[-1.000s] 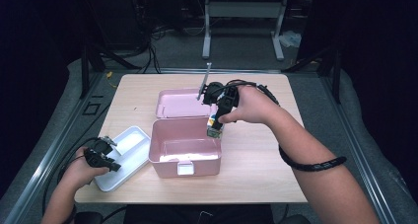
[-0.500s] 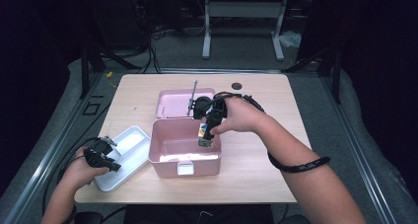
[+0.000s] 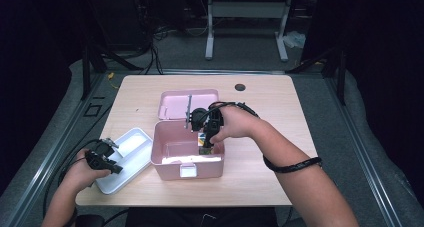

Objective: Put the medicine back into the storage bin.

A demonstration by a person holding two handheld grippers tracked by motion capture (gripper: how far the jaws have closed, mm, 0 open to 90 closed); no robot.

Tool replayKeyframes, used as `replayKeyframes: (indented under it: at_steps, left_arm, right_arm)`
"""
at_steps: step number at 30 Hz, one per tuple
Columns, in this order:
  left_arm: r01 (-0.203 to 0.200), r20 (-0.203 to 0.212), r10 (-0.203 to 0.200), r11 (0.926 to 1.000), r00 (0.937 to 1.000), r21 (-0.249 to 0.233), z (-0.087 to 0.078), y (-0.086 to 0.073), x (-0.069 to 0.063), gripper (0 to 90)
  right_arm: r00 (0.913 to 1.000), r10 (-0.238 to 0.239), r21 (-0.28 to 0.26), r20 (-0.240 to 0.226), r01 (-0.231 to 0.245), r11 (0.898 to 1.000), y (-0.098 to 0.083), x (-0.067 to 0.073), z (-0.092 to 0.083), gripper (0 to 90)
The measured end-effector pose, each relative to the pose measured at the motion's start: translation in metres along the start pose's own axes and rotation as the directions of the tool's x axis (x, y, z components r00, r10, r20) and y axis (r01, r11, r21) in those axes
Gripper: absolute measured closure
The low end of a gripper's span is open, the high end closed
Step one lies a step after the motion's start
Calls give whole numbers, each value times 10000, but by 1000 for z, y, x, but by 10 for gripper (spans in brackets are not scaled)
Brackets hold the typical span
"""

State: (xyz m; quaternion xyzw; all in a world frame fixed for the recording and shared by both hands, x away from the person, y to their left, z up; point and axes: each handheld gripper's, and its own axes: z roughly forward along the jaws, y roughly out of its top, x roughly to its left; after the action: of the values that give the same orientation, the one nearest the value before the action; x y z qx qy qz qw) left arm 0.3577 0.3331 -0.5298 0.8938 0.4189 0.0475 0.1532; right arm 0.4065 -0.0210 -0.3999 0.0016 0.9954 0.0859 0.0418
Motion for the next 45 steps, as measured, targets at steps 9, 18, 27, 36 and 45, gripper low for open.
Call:
replayKeyframes:
  at_steps: [9, 18, 27, 36, 45]
  left_arm:
    - [-3, 53, 4, 10000, 10000, -24, 0, 0, 1, 672]
    - [-6, 32, 6, 10000, 10000, -26, 0, 0, 0, 671]
    - [-9, 23, 9, 10000, 10000, -32, 0, 0, 0, 671]
    - [-20, 49, 20, 10000, 10000, -60, 0, -1, 1, 670]
    - [-59, -14, 59, 10000, 10000, -9, 0, 0, 0, 669]
  right_arm:
    - [9999, -130, 376, 88, 126, 9992, 8, -1, 23, 463]
    - [10000, -49, 592, 36, 47, 9982, 10, -1, 36, 461]
    - [10000, -25, 626, -10, 26, 9980, 13, 0, 42, 460]
    - [9988, 488, 441, -43, -486, 9978, 10, -3, 42, 413]
    - [9965, 831, -88, 128, -830, 9965, 1, -3, 6, 431]
